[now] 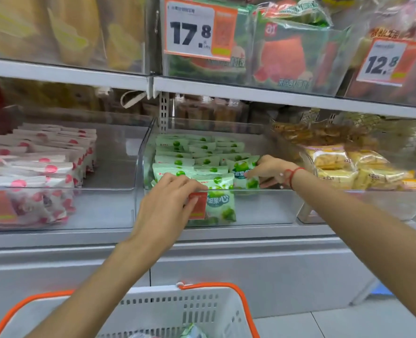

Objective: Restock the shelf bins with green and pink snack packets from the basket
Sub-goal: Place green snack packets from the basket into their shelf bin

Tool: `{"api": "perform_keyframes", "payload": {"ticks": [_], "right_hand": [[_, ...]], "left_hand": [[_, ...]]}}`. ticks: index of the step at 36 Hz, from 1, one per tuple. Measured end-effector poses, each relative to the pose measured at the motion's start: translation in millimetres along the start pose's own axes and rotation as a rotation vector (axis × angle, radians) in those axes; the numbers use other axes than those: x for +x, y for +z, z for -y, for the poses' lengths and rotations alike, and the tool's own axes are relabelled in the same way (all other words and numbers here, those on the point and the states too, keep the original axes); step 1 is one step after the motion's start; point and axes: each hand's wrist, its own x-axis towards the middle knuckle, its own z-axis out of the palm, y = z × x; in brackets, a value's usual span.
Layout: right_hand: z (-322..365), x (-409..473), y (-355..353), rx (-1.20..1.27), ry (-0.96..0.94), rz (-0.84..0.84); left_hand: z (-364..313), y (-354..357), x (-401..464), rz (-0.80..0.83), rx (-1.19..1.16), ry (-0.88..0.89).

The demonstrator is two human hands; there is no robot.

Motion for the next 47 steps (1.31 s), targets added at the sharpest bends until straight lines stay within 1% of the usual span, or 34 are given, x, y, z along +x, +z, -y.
{"api": "perform_keyframes", "payload": {"ticks": [2,6,8,10,13,14,16,18,21,24,27,29,31,33,36,39,42,44,47], "right_hand": [[4,9,11,0.004,0.011,-0.008],[11,20,27,-0.167,-0.051,-0.126],[13,21,32,-0.127,-0.037,-0.124],[13,24,34,-0.028,0.013,-0.068],[11,23,29,0.284,0.038,0.099],[10,22,28,0.349,0.047,0.101],[7,19,26,0.309,0.086,0.056],[6,15,22,0.208,0.092,0.003],[4,-1,8,0.205,0.063,-0.043],[-1,-19,-1,0.199,-0.029,-0.192],[-1,-58,0,0.157,-0.267,-0.375],[-3,-91,9,0.216,-0.416,-0.395],[-6,-119,26,0.256,-0.524,-0.32],[-12,-136,50,0.191,-0.567,-0.189],[-24,-147,96,-0.009,-0.553,0.085],[-43,-146,148,-0.239,-0.496,0.38],[-68,-143,200,-0.49,-0.436,0.615],[-84,-144,237,-0.59,-0.383,0.744],[-108,-149,285,-0.65,-0.337,0.849]], "left_hand": [[1,1,0,0.007,-0.005,0.005],[6,2,0,0.022,0.002,0.002],[6,2,0,0.029,0.0,0.006],[6,3,0,0.029,-0.004,0.006],[5,3,-1,0.025,-0.001,-0.008],[5,3,-1,0.026,0.006,-0.008],[4,2,-1,0.034,0.016,-0.003],[3,-1,0,0.053,0.011,-0.012],[4,-2,0,0.093,0.011,-0.002],[4,-5,-7,0.071,-0.026,0.039],[0,-10,-22,-0.027,-0.064,0.042],[-2,-14,-36,-0.101,-0.089,0.024],[-3,-15,-52,-0.155,-0.126,-0.008],[-2,-11,-71,-0.155,-0.163,-0.074],[4,4,-103,-0.05,-0.216,-0.248],[15,25,-137,0.163,-0.197,-0.456],[25,48,-178,0.426,-0.208,-0.623],[30,63,-210,0.627,-0.218,-0.68],[36,82,-256,0.931,-0.189,-0.677]]}}
